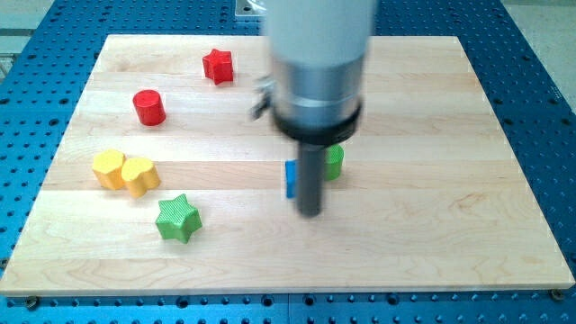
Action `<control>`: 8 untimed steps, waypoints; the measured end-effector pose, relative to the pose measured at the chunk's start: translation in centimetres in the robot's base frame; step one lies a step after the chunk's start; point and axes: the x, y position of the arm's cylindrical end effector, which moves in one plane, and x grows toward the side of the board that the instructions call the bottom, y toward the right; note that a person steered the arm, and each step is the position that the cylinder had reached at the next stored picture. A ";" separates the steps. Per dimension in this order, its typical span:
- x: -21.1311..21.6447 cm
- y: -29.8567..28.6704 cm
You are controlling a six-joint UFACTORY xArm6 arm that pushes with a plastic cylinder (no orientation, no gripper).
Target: Push the blue cube into the blue triangle
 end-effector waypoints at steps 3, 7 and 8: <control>6.2 1.5; 0.8 -4.9; -2.8 -8.9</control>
